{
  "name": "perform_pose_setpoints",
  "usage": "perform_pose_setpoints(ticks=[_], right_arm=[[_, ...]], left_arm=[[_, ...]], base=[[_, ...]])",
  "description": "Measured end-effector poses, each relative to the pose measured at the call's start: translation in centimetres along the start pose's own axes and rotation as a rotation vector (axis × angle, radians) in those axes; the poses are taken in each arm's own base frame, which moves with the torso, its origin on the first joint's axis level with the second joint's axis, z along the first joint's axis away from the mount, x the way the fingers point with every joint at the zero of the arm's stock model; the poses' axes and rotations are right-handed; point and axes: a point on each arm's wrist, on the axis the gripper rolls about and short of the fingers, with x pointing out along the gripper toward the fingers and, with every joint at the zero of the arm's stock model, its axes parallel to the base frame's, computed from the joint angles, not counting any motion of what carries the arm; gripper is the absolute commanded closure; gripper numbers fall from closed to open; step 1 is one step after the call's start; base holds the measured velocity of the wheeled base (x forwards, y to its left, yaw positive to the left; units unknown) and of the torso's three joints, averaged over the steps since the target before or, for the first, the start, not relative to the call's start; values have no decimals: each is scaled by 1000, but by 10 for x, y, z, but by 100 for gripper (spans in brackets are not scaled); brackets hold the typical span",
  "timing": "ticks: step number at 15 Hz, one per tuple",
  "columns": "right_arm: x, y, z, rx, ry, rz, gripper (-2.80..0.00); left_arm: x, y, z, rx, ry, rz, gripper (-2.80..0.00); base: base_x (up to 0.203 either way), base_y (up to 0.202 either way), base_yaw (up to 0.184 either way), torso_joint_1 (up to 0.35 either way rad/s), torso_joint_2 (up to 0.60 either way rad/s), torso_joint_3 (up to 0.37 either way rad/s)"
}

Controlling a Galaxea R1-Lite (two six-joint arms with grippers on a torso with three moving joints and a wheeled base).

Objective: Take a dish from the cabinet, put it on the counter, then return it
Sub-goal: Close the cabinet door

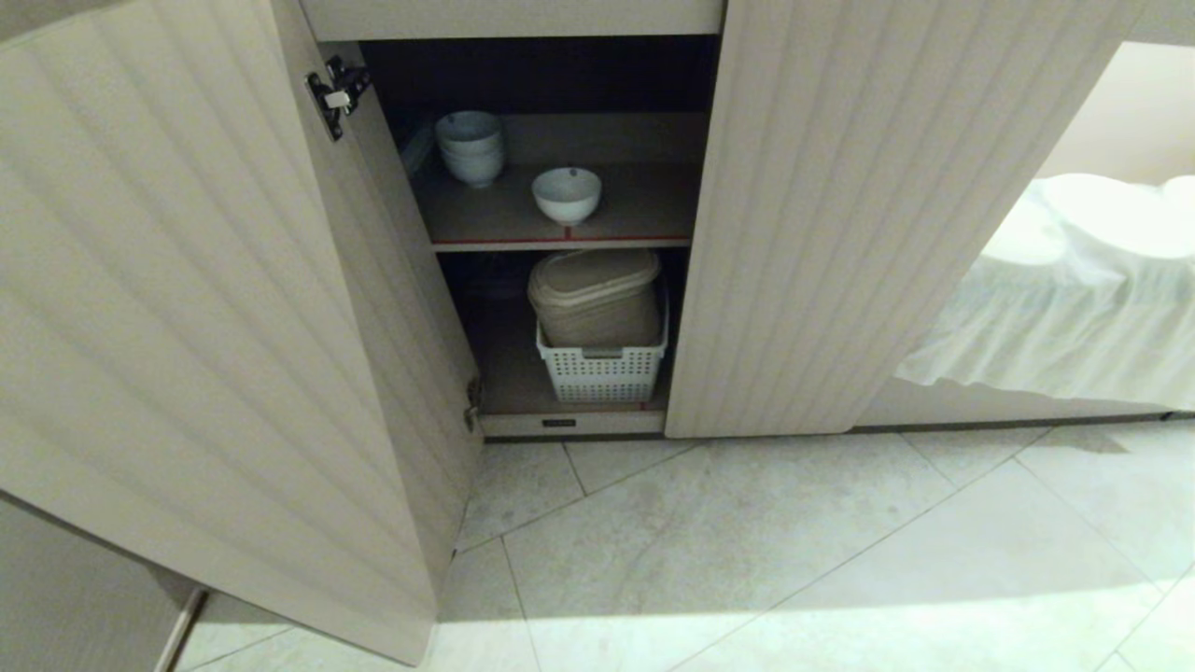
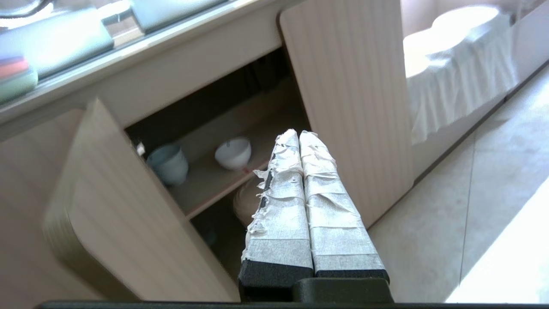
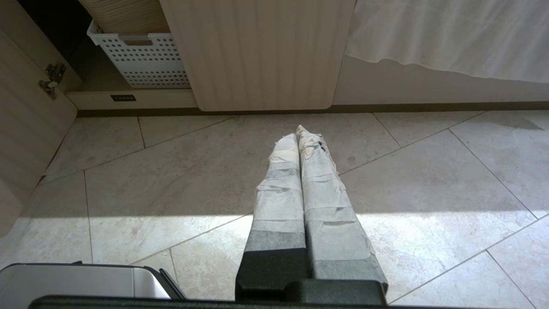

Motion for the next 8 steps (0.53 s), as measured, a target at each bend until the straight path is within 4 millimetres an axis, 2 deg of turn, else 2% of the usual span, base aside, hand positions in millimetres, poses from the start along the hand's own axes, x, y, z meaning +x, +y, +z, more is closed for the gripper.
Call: perform_pose_setpoints(ticks=[3,8], right_arm=[[0,0,0,0,0,0,0],[0,0,0,0,0,0,0]], left_arm=[[-8,-12,-19,-37,44,39,0],[-14,-24,-65,-100,164,155,0]], base=[[0,0,0,0,0,0],[0,0,0,0,0,0]])
